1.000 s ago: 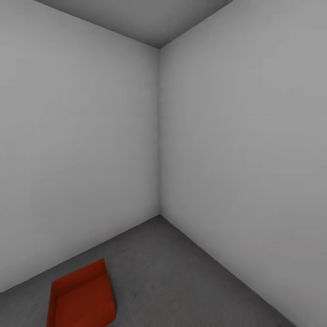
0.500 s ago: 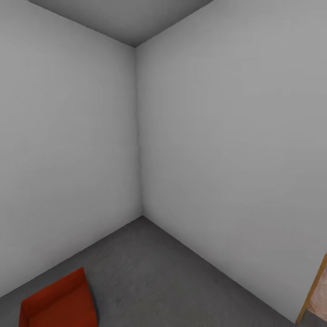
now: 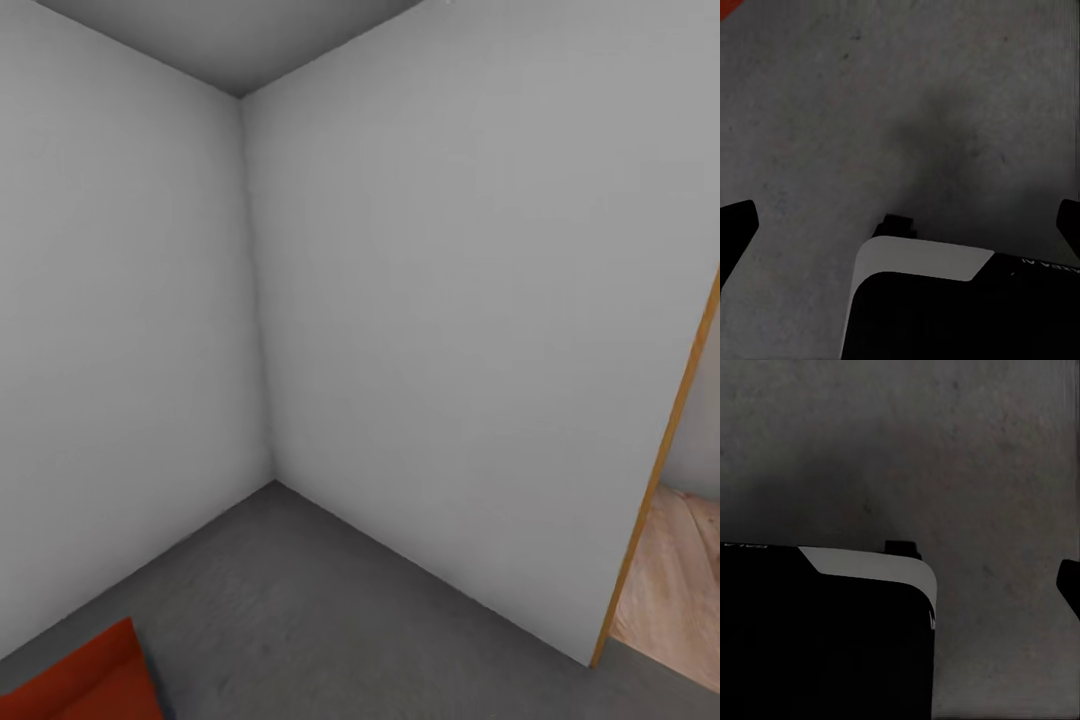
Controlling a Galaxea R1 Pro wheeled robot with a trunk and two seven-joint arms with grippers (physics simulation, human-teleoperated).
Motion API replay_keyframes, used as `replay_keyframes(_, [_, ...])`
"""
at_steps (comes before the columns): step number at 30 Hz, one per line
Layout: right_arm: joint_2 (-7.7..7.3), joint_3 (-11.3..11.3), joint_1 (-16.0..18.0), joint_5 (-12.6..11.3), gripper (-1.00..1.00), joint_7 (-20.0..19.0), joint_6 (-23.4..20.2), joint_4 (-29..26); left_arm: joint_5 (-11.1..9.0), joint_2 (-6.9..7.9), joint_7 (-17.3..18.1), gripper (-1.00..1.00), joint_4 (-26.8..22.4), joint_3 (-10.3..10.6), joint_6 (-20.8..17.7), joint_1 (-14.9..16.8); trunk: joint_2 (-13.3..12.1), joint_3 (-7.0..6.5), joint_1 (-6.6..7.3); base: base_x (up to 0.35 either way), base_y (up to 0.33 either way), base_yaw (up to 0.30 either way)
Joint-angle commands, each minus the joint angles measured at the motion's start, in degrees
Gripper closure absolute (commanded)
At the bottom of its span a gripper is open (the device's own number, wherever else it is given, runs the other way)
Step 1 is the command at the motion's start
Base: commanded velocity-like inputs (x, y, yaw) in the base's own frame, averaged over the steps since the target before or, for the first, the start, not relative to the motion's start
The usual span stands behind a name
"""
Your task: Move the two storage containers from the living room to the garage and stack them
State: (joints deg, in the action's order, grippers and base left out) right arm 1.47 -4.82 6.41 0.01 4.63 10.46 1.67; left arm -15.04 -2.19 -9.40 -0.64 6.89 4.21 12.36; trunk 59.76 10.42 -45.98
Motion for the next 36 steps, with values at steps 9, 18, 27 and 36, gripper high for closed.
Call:
replay_keyframes(9, [0.02,-0.4,0.1,-0.5,-1.0,-0.2,0.3,0.3,-0.5,0.0,-0.2,-1.0,0.0,0.5,0.2,0.0,0.1,0.08,0.0,0.0,0.0,-0.298])
replay_keyframes(18, [0.11,-0.4,0.1,-0.6,-1.0,-0.4,1.1,0.3,-0.5,0.0,-0.2,-1.0,0.0,0.5,0.2,0.0,0.1,0.08,0.0,0.0,0.0,-0.3])
replay_keyframes(27, [0.15,-0.3,0.1,-0.7,-1.0,-0.4,1.5,0.3,-0.5,0.0,-0.2,-1.0,0.0,0.5,0.2,0.0,0.1,0.08,0.0,0.0,0.0,-0.3])
replay_keyframes(36, [0.16,-0.3,0.1,-0.7,-1.0,-0.4,1.5,0.3,-0.5,0.0,-0.2,-1.0,0.0,0.5,0.2,0.0,0.1,0.08,0.0,0.0,0.0,-0.3])
